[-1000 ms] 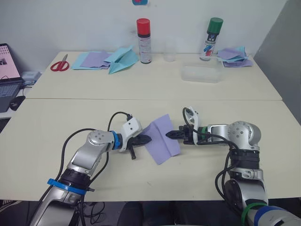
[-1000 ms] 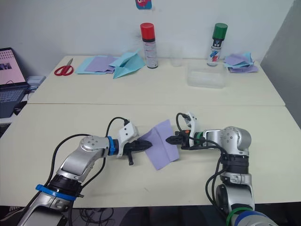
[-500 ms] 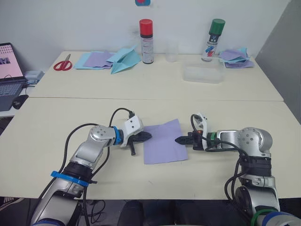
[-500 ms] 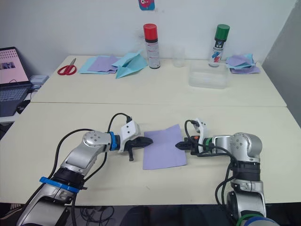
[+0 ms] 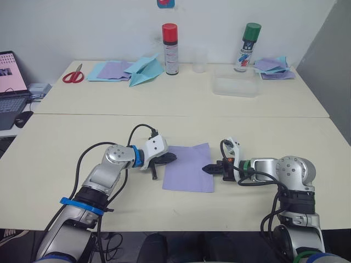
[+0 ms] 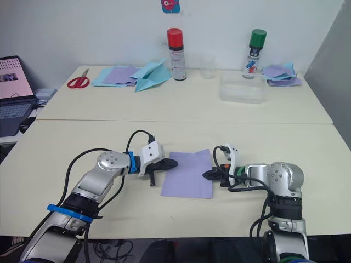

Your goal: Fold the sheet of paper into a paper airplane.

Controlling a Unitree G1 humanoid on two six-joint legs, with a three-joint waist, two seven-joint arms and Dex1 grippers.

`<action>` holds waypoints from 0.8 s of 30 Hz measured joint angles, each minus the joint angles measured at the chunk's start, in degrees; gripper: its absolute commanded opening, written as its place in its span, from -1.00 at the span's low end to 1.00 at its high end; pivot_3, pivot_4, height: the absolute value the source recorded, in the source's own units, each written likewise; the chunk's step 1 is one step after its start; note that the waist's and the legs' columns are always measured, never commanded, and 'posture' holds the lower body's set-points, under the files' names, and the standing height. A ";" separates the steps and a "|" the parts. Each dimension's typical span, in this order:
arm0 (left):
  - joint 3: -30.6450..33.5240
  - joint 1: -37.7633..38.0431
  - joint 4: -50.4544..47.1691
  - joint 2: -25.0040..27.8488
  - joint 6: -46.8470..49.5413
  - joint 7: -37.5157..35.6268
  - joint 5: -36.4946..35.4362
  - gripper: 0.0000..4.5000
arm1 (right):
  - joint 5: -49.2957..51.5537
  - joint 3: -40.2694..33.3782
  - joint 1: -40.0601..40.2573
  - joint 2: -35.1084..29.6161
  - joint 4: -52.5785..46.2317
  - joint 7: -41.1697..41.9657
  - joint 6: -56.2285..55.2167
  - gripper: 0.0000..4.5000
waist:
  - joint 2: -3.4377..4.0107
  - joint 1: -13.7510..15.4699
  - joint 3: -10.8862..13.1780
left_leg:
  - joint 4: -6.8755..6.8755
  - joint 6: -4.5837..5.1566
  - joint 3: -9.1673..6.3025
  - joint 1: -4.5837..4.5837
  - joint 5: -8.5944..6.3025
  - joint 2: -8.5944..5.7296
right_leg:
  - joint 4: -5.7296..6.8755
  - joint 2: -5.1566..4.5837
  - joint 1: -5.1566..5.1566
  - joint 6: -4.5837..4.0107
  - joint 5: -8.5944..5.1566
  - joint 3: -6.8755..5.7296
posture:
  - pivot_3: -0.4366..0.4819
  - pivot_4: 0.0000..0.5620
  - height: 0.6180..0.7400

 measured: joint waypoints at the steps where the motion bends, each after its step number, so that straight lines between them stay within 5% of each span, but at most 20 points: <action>1: 0.00 0.01 -0.03 0.00 0.00 -0.01 0.00 -1.00 | -0.09 0.15 -0.03 -0.12 0.00 0.06 0.00 -0.99 | 0.00 0.00 0.00 | 0.00 0.00 0.00 0.00 0.00 0.00 | 0.00 0.00 0.00 0.00 0.00 0.00 | -0.05 -0.47 1.00; 5: -0.01 0.03 0.00 0.00 -0.22 0.04 0.02 -1.00 | -0.29 0.83 -0.22 -1.78 -0.02 0.81 -0.20 -0.74 | 0.00 0.01 0.00 | 0.00 0.00 0.00 -0.01 0.00 0.00 | -0.02 0.02 0.00 0.00 0.00 0.01 | -0.05 -0.47 1.00; 15: 1.14 1.70 -0.32 -0.42 -1.49 0.34 0.59 -1.00 | -2.85 0.55 -1.48 -13.70 -2.21 6.16 -10.64 0.86 | 0.09 -0.05 -0.05 | 0.03 0.01 0.05 0.01 0.00 -0.04 | -0.02 0.07 0.00 0.03 0.01 0.07 | -0.05 -0.47 1.00; 18: 1.70 2.46 -0.67 -0.05 -1.62 0.28 0.59 -1.00 | -3.77 1.65 -2.21 -15.36 -6.42 10.73 -21.30 0.81 | 0.14 -0.33 -0.08 | 0.02 0.01 0.03 0.05 -0.01 -0.04 | -0.03 0.11 0.00 0.03 0.01 0.07 | -0.05 -0.47 1.00; 24: 2.37 4.12 -1.87 0.00 -1.81 0.47 0.70 -1.00 | -12.04 18.12 2.30 -14.35 -13.26 20.20 -43.77 -0.10 | 0.15 -0.29 -0.14 | -0.01 0.00 0.01 0.05 -0.01 0.10 | -0.02 0.51 0.01 0.01 0.00 -0.07 | -0.05 -0.47 1.00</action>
